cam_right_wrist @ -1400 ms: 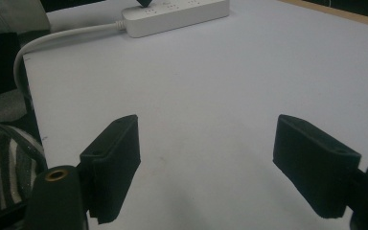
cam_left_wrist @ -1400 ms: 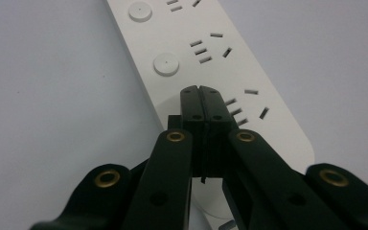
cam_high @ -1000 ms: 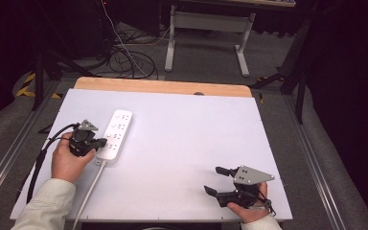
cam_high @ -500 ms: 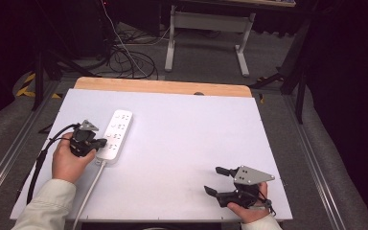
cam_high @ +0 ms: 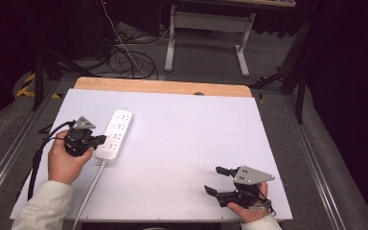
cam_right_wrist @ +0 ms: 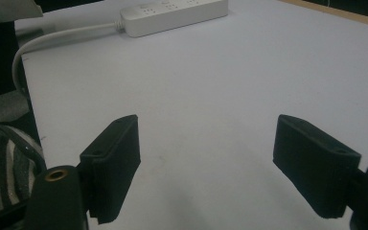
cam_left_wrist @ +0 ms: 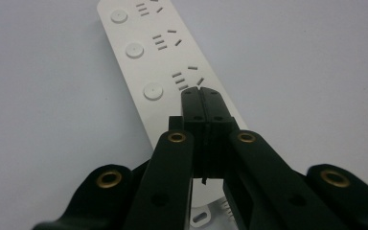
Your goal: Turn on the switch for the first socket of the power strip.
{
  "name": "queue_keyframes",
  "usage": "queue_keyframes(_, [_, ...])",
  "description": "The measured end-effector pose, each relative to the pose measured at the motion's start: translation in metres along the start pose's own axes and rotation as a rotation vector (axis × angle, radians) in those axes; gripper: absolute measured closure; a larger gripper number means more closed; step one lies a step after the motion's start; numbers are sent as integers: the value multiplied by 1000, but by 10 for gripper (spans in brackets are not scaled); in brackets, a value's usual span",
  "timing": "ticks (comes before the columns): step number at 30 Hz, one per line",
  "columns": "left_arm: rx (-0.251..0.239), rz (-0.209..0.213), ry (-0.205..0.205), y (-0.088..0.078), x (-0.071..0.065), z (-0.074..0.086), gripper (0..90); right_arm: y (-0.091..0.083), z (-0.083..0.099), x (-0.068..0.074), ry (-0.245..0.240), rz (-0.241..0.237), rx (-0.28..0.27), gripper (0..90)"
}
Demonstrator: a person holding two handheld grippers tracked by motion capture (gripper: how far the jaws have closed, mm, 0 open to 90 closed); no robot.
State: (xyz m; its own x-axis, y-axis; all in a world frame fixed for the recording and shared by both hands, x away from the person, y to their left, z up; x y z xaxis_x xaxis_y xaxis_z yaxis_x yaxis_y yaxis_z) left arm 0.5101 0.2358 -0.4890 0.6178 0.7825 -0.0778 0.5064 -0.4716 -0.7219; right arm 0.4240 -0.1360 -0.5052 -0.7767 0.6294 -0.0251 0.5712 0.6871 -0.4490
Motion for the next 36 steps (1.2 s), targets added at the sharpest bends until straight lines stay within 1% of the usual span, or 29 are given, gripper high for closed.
queue_keyframes(3, [-17,21,-3,-5,-5,-4,900,0,0,0,-1,1,1,249])
queue_keyframes(5, [-15,14,3,-7,-5,-4,900,0,0,0,0,1,1,249])
queue_keyframes(7, [-19,23,-3,-9,-6,-4,900,0,0,0,0,1,0,249])
queue_keyframes(8, [-20,22,1,-10,-6,-4,900,0,0,0,1,1,1,249])
queue_keyframes(9, [-26,29,-8,-11,-8,-4,900,0,0,0,0,1,1,249])
queue_keyframes(10, [-26,25,0,-12,-7,-5,900,0,0,0,1,1,2,249])
queue_keyframes(12, [-33,32,-4,-13,-9,-6,900,1,1,0,1,0,3,249])
queue_keyframes(13, [-34,26,3,-15,-8,-6,900,1,1,-1,1,1,3,249])
queue_keyframes(14, [-38,37,-4,-16,-10,-7,900,1,1,-1,1,1,3,249])
queue_keyframes(16, [-56,41,-4,-20,-11,-10,900,0,1,-1,0,1,3,249])
queue_keyframes(18, [-76,56,-7,-24,-13,-12,900,1,1,-1,2,1,3,249])
queue_keyframes(19, [-86,68,-12,-26,-15,-12,900,1,1,-1,1,1,4,249])
queue_keyframes(21, [-109,82,-6,-29,-18,-14,900,1,1,-1,1,1,4,249])
queue_keyframes(22, [-125,99,-3,-31,-21,-16,899,1,1,-1,1,0,4,249])
queue_keyframes(23, [-156,98,22,-33,-22,-18,858,1,1,-1,1,0,3,249])
queue_keyframes(24, [-175,94,36,-35,-23,-20,784,0,1,-1,0,1,2,249])
queue_keyframes(25, [-195,111,45,-40,-27,-21,782,0,1,-1,1,1,1,249])
queue_keyframes(27, [-231,144,47,-46,-35,-24,785,0,1,-1,0,0,1,249])
queue_keyframes(29, [-255,142,70,-52,-39,-25,769,0,1,0,-2,-1,3,249])
queue_keyframes(30, [-262,147,78,-53,-41,-24,745,0,1,0,0,-3,1,249])
queue_keyframes(31, [-273,157,96,-56,-44,-24,721,0,1,0,-1,-2,1,249])
queue_keyframes(32, [-281,160,97,-58,-47,-23,693,0,1,0,-1,0,0,249])
queue_keyframes(33, [-286,158,110,-60,-49,-23,671,0,1,0,-1,0,-1,249])
queue_keyframes(34, [-284,174,98,-60,-51,-21,653,0,0,0,-1,0,-1,249])
queue_keyframes(35, [-263,192,73,-60,-52,-17,614,0,0,0,0,0,-2,249])
queue_keyframes(36, [-263,204,72,-60,-55,-14,612,0,0,0,-1,0,-1,249])
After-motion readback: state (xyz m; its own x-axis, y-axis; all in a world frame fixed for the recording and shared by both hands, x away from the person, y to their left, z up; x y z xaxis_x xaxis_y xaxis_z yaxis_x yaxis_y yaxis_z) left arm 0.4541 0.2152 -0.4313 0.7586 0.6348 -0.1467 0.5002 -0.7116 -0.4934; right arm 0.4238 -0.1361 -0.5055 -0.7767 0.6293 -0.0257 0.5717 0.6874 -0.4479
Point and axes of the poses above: each handheld gripper's, and its own axes: y roughly forward along the jaws, z roughly out of its underside, x roughly to its left, the point moved 10 cm from there along y, roughly forward along the jaws, and after that the axes turned 7 degrees about z, right-handed, at the moved point
